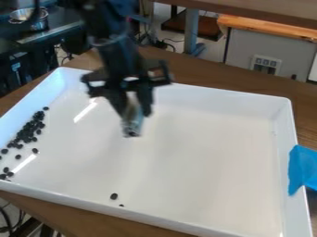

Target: Sweep into pile

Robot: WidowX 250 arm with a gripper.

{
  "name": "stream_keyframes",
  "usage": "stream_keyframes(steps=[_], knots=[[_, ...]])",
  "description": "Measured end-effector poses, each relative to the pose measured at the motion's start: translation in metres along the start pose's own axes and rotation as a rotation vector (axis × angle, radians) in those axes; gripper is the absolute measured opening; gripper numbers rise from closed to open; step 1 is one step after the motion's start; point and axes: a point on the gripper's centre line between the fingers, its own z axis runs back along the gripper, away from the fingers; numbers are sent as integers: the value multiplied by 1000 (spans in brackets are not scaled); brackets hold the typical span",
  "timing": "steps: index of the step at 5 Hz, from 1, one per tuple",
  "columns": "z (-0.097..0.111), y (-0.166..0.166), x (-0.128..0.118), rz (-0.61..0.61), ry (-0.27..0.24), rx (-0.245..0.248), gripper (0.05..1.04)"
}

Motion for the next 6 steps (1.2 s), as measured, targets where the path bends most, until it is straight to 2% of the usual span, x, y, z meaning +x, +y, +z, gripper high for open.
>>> stream_keyframes(steps=[1, 2, 3, 5, 6], knots=[[-11, -44, -25, -55, -26, 7, 375], [-25, -72, -47, -81, -36, 21, 375], [-35, -74, -59, -105, -56, 41, 375], [-49, -46, -80, -119, -28, 92, 375], [-48, -36, -89, -123, -31, 86, 375]])
